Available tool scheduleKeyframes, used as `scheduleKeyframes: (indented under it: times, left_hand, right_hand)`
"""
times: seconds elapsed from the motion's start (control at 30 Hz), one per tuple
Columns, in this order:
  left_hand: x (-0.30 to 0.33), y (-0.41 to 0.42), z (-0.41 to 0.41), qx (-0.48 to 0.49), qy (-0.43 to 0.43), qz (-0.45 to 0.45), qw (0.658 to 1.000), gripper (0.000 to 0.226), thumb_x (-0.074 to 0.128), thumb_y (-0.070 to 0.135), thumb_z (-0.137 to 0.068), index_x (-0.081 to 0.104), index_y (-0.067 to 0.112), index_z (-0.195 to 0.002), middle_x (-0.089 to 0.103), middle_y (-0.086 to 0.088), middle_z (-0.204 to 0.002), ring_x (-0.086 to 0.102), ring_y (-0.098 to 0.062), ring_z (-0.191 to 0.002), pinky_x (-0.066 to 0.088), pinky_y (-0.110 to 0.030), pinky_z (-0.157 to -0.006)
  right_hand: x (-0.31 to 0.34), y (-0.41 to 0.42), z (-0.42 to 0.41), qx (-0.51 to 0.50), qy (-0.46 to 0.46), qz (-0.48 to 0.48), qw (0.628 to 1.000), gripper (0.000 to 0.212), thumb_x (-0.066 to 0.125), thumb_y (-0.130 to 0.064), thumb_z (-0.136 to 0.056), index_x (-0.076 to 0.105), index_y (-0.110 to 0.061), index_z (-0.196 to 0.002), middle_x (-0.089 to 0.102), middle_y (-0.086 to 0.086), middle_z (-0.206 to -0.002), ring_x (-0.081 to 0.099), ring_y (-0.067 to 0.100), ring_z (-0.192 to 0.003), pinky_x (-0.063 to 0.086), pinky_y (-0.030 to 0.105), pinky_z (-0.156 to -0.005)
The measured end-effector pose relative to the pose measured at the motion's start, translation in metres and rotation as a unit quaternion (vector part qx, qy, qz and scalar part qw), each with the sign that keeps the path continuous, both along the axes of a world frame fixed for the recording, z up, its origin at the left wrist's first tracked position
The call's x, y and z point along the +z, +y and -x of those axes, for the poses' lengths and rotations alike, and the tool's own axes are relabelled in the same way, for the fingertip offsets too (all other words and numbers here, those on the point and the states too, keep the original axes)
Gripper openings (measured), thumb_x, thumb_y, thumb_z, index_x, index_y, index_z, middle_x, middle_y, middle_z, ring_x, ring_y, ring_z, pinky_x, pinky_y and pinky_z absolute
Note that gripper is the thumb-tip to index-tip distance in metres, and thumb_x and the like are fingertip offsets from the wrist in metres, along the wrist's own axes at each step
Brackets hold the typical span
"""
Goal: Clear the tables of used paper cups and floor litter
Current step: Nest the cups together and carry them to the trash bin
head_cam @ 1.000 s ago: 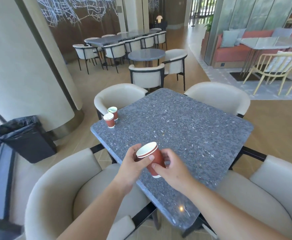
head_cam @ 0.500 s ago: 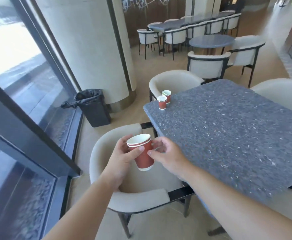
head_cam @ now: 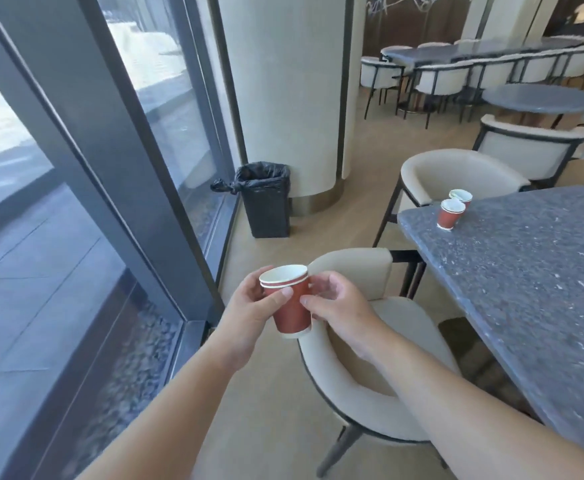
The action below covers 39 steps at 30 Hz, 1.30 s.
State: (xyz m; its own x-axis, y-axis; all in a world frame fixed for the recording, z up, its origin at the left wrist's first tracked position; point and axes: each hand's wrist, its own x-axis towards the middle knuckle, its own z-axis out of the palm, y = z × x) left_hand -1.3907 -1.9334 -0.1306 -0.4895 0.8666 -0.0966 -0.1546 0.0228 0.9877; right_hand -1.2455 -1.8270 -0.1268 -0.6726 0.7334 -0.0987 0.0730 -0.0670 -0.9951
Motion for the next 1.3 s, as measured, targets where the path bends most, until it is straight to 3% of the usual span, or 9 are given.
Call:
scheduleKeyframes:
  times: [0.13, 0.33, 0.5, 0.67, 0.8, 1.03, 1.2, 1.3]
  left_hand:
    - [0.002, -0.032, 0.075, 0.004, 0.002, 0.008, 1.0, 0.071, 0.082, 0.036, -0.072, 0.053, 0.02, -0.134, 0.068, -0.001, -0.125, 0.063, -0.026, -0.116, 0.05, -0.042, -0.095]
    - [0.001, -0.063, 0.145, 0.012, -0.009, 0.002, 1.0, 0.064, 0.077, 0.027, -0.078, 0.052, 0.013, -0.135, 0.065, -0.01, -0.129, 0.061, -0.034, -0.119, 0.043, -0.057, -0.104]
    - [-0.002, -0.066, 0.187, 0.025, -0.023, -0.012, 0.999, 0.06, 0.078, 0.026, -0.078, 0.056, 0.013, -0.132, 0.065, -0.013, -0.128, 0.06, -0.035, -0.119, 0.043, -0.058, -0.105]
    - [-0.016, -0.048, 0.228, 0.039, -0.037, -0.001, 0.999, 0.065, 0.083, 0.032, -0.073, 0.056, 0.017, -0.131, 0.067, -0.008, -0.126, 0.063, -0.03, -0.117, 0.044, -0.056, -0.104]
    - [-0.029, -0.01, 0.266, 0.036, -0.039, 0.011, 0.999, 0.07, 0.086, 0.041, -0.069, 0.058, 0.021, -0.129, 0.069, -0.005, -0.124, 0.065, -0.026, -0.114, 0.047, -0.054, -0.103]
    - [-0.039, 0.102, 0.328, 0.023, -0.042, 0.047, 0.998, 0.065, 0.086, 0.043, -0.066, 0.061, 0.026, -0.124, 0.071, 0.001, -0.118, 0.066, -0.021, -0.111, 0.051, -0.042, -0.096]
    - [-0.031, 0.195, 0.368, 0.001, -0.041, 0.062, 0.997, 0.07, 0.087, 0.045, -0.063, 0.06, 0.024, -0.125, 0.072, 0.001, -0.118, 0.067, -0.021, -0.111, 0.052, -0.042, -0.095]
    - [-0.023, 0.247, 0.386, -0.019, -0.041, 0.059, 0.997, 0.056, 0.085, 0.046, -0.066, 0.066, 0.032, -0.117, 0.072, 0.002, -0.117, 0.068, -0.018, -0.109, 0.053, -0.037, -0.09]
  right_hand:
    - [0.005, -0.031, 0.076, 0.003, -0.014, -0.003, 1.0, 0.033, 0.071, -0.029, -0.068, 0.064, -0.023, -0.1, 0.069, -0.001, -0.097, 0.067, 0.01, -0.086, 0.052, 0.023, -0.071]
    - [0.009, -0.055, 0.148, 0.033, -0.026, -0.006, 0.999, 0.026, 0.071, -0.023, -0.075, 0.066, -0.024, -0.1, 0.069, -0.001, -0.099, 0.066, 0.001, -0.079, 0.051, 0.015, -0.064]
    - [0.009, -0.052, 0.193, 0.045, -0.038, -0.008, 0.998, 0.02, 0.07, -0.016, -0.082, 0.066, -0.021, -0.101, 0.069, 0.0, -0.1, 0.065, 0.006, -0.083, 0.054, 0.024, -0.072]
    - [-0.001, -0.033, 0.232, 0.052, -0.038, 0.001, 0.998, 0.023, 0.07, -0.021, -0.078, 0.067, -0.022, -0.101, 0.07, 0.002, -0.102, 0.067, 0.013, -0.09, 0.054, 0.028, -0.074]
    - [-0.016, 0.005, 0.262, 0.037, -0.04, 0.019, 0.998, 0.03, 0.069, -0.03, -0.072, 0.067, -0.023, -0.101, 0.069, 0.002, -0.102, 0.067, 0.015, -0.095, 0.054, 0.03, -0.075]
    - [-0.039, 0.121, 0.315, -0.015, -0.01, 0.086, 0.996, 0.024, 0.067, -0.031, -0.073, 0.068, -0.022, -0.096, 0.068, -0.004, -0.09, 0.065, 0.01, -0.082, 0.05, 0.028, -0.068]
    - [-0.04, 0.204, 0.343, -0.059, 0.006, 0.134, 0.989, 0.024, 0.065, -0.033, -0.073, 0.069, -0.022, -0.093, 0.07, 0.004, -0.095, 0.065, 0.016, -0.085, 0.051, 0.032, -0.07]
    - [-0.036, 0.247, 0.35, -0.076, 0.013, 0.137, 0.987, 0.019, 0.064, -0.027, -0.08, 0.069, -0.02, -0.096, 0.07, 0.005, -0.095, 0.065, 0.016, -0.084, 0.051, 0.03, -0.069]
